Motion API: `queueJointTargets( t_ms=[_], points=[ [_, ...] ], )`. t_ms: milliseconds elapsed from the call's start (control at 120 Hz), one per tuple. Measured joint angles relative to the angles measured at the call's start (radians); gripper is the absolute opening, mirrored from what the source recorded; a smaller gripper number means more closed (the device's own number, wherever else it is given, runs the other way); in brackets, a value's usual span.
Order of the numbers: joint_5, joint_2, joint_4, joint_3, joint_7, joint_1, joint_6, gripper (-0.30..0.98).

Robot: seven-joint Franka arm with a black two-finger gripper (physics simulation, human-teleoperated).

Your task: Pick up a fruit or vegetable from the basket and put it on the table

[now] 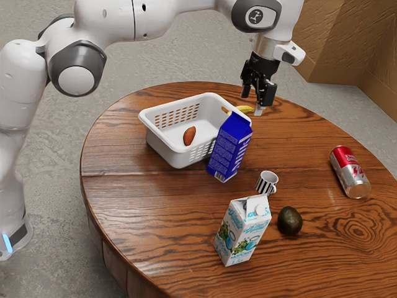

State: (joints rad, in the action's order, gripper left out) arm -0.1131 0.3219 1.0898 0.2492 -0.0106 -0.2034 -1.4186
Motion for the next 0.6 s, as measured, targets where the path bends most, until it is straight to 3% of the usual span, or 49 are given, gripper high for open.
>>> queueJointTargets(
  t_ms=[308, 483, 600],
  points=[
    [-0.021, 0.005, -0.001, 0.007, -0.002, 0.005, 0.003, 0.69],
    [-0.022, 0.008, -0.036, 0.207, -0.071, 0.006, 0.054, 0.69],
    [-0.025, 0.014, -0.066, 0.242, -0.136, 0.006, 0.086, 0.69]
  ],
)
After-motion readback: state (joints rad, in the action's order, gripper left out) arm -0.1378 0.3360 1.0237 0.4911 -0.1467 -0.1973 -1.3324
